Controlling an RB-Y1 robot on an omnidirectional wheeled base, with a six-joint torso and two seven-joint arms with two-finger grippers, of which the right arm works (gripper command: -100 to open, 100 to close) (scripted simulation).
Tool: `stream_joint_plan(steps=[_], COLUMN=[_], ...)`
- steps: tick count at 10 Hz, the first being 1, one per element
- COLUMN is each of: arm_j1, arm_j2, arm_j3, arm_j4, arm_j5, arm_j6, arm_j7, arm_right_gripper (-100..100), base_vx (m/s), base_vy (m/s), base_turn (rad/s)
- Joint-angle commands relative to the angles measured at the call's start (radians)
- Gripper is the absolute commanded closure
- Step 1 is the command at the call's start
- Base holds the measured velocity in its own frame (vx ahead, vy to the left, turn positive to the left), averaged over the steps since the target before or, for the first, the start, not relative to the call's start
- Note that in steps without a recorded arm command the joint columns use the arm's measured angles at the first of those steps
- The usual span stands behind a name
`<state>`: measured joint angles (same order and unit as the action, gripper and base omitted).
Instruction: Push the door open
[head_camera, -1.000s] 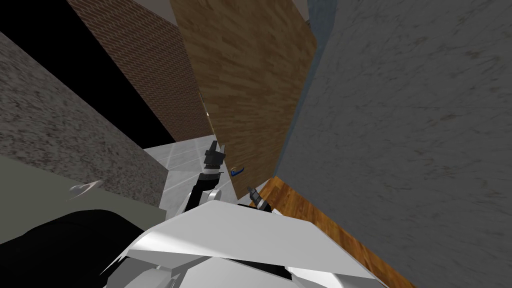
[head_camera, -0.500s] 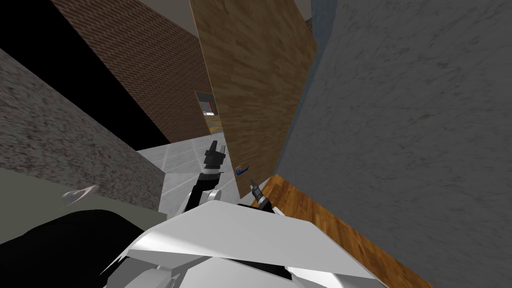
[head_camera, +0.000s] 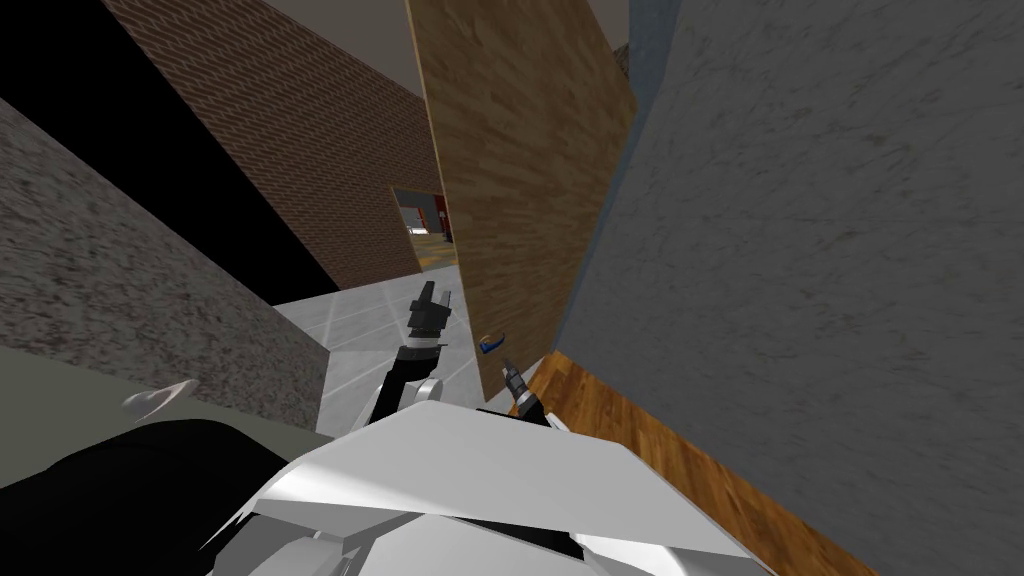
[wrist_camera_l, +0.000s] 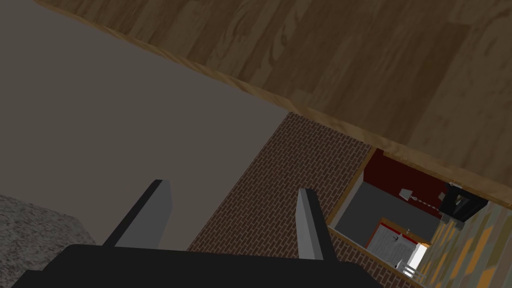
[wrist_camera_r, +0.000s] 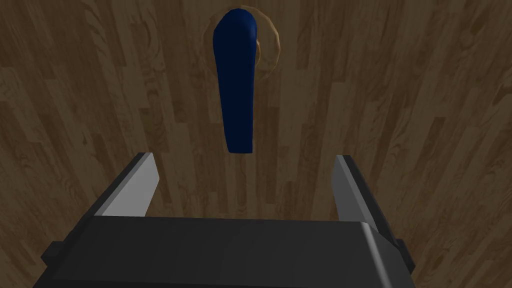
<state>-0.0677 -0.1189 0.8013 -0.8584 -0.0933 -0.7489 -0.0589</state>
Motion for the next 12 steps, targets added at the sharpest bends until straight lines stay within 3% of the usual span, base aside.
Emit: stream_joint_plan(steps=[1, 6, 7, 12], arm_j1=[-0.002, -0.008, -0.008, -0.008], arm_j2=[0.004, 0.017, 0.017, 0.017], arm_j3=[-0.005, -0.02, -0.02, -0.02], arm_j4=[0.006, 0.024, 0.024, 0.024], arm_j5=[0.001, 0.003, 0.003, 0.003], arm_j6=[-0.001, -0.005, -0.005, -0.005], arm_j7=[0.002, 0.01, 0.01, 0.01], arm_right_gripper=[-100, -100, 100, 100], base_vx=[0.163, 0.157, -0.006, -0.015], base_vy=[0.134, 0.143, -0.005, -0.015], base_turn=[0.01, 0.031, -0.002, 0.001])
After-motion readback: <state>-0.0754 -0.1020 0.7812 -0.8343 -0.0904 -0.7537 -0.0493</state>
